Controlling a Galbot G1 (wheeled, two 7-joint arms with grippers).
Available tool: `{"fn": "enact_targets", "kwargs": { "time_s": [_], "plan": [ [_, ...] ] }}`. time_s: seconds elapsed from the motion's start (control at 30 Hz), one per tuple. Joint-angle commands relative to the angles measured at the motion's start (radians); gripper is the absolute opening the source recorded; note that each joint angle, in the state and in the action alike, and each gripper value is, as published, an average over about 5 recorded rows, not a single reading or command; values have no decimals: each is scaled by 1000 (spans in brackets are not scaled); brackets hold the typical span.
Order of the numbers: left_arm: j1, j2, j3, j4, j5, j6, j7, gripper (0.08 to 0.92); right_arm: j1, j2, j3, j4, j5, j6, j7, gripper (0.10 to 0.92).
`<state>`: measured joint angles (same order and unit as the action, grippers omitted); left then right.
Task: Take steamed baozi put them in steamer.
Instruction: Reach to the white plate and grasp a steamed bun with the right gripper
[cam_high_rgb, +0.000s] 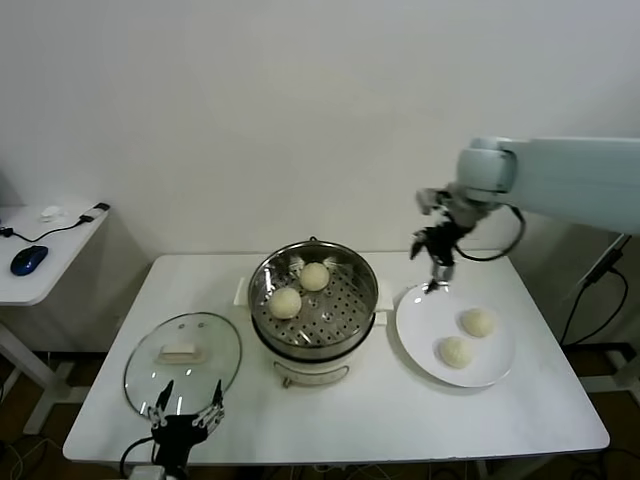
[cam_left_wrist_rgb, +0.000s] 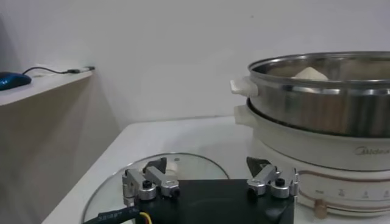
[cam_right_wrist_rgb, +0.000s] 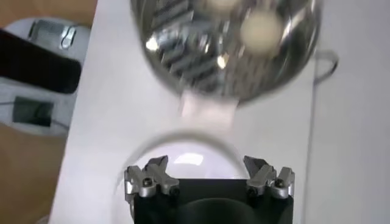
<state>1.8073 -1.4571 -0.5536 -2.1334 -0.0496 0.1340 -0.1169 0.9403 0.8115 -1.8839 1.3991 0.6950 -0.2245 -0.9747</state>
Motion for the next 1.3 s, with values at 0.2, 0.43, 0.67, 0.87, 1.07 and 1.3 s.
{"fn": "enact_targets", "kwargs": {
  "time_s": [0.2, 0.43, 0.67, 0.87, 1.07, 1.3],
  "plan": [
    [12, -5, -7, 0, 5, 0, 0, 823, -481, -247, 289, -52, -312, -53, 69, 823],
    [21, -17, -8, 5, 14, -5, -2, 823, -623, -175, 420, -128, -312, -108, 148, 823],
    [28, -21, -11, 2, 18, -8, -3, 823, -657, -134, 442, -172, -310, -118, 151, 823],
    [32, -23, -11, 4, 19, -10, -6, 823, -692, -109, 480, -199, -312, -124, 150, 823],
    [39, -23, -9, 2, 20, -9, -7, 823, -707, -94, 504, -210, -316, -119, 144, 816],
    [44, -22, -7, 0, 25, -6, -6, 823, -680, -93, 500, -201, -332, -110, 121, 719]
  ]
}}
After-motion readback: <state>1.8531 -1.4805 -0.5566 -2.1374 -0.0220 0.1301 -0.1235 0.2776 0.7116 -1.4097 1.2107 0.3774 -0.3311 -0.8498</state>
